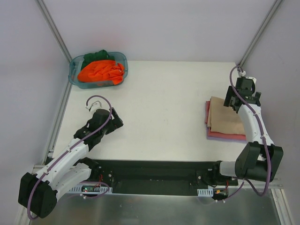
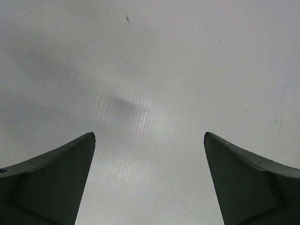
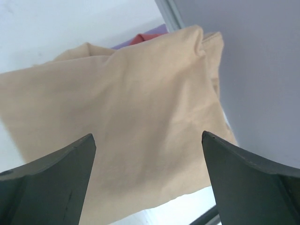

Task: Fold and stack the t-shirts
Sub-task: Put the neatly folded tshirt into the corner of the board with the right arm

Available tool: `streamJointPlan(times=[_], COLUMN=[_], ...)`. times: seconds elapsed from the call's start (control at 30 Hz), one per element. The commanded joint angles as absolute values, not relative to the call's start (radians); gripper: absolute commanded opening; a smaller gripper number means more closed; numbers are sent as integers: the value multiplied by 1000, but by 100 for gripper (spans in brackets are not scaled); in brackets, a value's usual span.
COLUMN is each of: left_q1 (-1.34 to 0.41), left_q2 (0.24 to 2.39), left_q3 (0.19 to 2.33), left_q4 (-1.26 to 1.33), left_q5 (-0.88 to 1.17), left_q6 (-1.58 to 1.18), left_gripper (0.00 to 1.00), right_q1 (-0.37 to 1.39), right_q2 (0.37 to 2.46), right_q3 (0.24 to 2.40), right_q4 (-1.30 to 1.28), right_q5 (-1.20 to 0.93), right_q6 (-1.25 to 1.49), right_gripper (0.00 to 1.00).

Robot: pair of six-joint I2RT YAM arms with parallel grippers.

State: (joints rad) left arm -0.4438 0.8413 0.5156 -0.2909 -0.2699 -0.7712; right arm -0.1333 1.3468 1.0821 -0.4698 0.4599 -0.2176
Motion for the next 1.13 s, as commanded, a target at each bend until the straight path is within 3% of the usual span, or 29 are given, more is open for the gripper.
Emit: streamJointPlan(times=[0.0, 0.2, 0.43, 0.63, 1.1], left_q1=[-440, -439, -439, -439, -439], left_q2=[839, 816, 756, 710, 724], left_q3=[557, 589, 601, 557, 555], left_q4=[-296, -296, -302, -311, -339], left_q5=[-265, -206, -157, -137, -169], left_q6=[-776, -746, -735, -713, -749], left_gripper=[99, 99, 99, 99, 99], right_q1=[-130, -88, 253, 432, 449], right_q2=[1209, 1005, 845, 785, 666], right_q3=[1060, 907, 674, 497, 359], right_q4=[-466, -430, -286, -57, 31], right_q5=[272, -22, -89, -164, -82], right_q6=[-137, -49, -2, 64, 93], right_gripper=[96, 96, 96, 96, 96])
